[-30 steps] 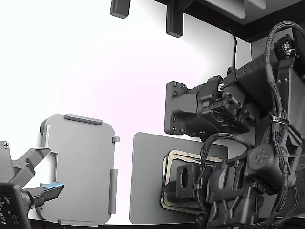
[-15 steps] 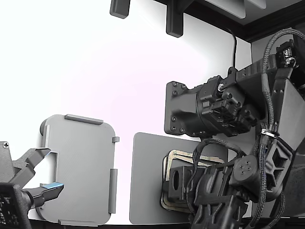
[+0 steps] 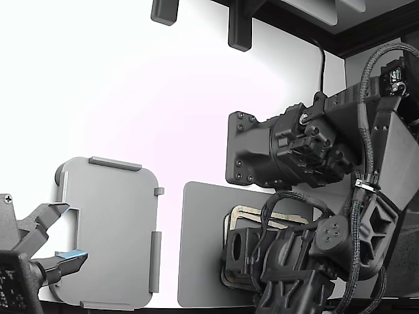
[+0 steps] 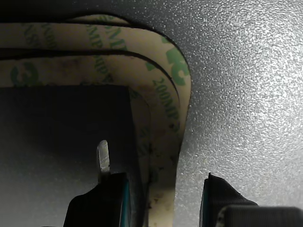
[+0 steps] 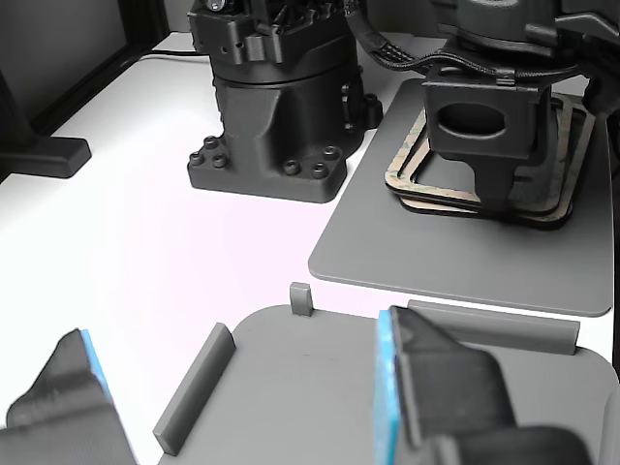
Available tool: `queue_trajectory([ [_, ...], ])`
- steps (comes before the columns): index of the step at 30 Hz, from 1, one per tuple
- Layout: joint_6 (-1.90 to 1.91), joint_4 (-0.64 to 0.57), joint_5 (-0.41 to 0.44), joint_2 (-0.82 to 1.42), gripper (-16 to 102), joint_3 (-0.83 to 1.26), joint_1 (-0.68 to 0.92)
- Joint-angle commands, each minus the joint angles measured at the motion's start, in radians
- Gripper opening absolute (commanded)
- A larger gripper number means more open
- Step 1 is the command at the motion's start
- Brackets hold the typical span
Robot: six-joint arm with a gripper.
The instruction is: Move top rectangular frame to the holder.
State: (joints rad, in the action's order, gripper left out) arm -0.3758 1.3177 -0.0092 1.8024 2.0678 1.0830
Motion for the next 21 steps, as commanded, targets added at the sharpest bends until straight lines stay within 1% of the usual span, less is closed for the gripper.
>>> queue_trajectory([
  [1,0.012,-0.006,0.006,0.012,56,-0.028,-0.02],
  [11,0.044,-0.009,0.008,0.005,51,-0.034,-0.021],
  [15,0.046,-0.008,0.015,0.0,46,-0.034,-0.021],
  [21,0.046,-0.006,0.017,-0.003,45,-0.032,-0.021],
])
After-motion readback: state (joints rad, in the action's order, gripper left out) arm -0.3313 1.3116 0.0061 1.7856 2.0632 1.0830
